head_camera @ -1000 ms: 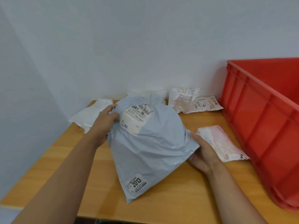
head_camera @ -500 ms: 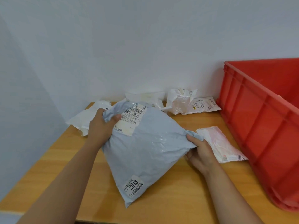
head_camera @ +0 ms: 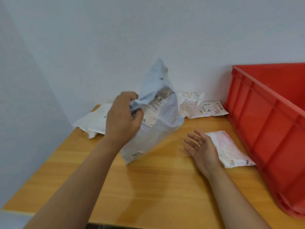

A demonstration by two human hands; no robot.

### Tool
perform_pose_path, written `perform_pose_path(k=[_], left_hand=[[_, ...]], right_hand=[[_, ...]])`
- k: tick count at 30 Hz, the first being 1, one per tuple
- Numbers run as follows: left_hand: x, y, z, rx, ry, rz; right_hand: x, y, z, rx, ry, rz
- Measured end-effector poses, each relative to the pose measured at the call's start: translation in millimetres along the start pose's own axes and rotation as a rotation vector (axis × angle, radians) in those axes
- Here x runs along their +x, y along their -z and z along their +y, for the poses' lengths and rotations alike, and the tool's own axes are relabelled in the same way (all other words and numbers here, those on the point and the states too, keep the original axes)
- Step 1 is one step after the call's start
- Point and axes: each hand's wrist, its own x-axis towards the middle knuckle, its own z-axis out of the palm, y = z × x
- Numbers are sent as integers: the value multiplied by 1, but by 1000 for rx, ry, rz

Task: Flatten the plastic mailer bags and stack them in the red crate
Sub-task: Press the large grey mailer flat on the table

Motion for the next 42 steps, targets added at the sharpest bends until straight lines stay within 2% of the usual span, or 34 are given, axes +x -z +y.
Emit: perform_pose_path(k=[3, 7, 11, 15, 18, 20, 21, 23, 24, 26, 27, 29, 31, 36, 40, 42], left_hand=[[-9, -13, 12, 76, -305, -87], [-35, -16, 31, 97, -464, -254], [-63, -13, 39, 12, -490, -479], [-92, -14, 44, 23, -361, -732], [-107, -14, 55, -22, -205, -902], [-111, -10, 65, -67, -107, -1032], [-112, -9, 69, -73, -55, -1089], [-113, -10, 73, -92, 49, -1066], [-114, -12, 71, -89, 111, -981], [-118, -22, 57, 27, 202, -763], [-120, -27, 49, 137, 261, -717], [-127, -33, 35, 308, 423, -796], [-134, -38, 24, 342, 505, -930], [-136, -41, 8, 310, 435, -1016], [-127, -42, -7, 262, 308, -1065], [-118, -40, -18, 218, 253, -1109]], right_hand=[[-7, -11, -11, -7, -61, -67], [-12, -11, -31, 3, -116, -119], [-21, -3, -52, -117, -119, -149], [-27, -3, -63, -362, -67, -145], [-27, -4, -60, -469, 136, 37], [-30, -4, -60, -574, 423, 171], [-33, -5, -60, -690, 580, 186], [-36, -6, -59, -1030, 822, 152], [-39, -9, -59, -1239, 867, 93], [-44, -13, -56, -1664, 798, -116], [-45, -12, -53, -1817, 698, -251], [-47, -11, -48, -1975, 504, -495], [-47, -7, -43, -2027, 372, -602], [-40, 6, -32, -2056, 82, -596], [-45, 4, -26, -2079, 44, -562], [-47, -6, -32, -2117, -39, -577]])
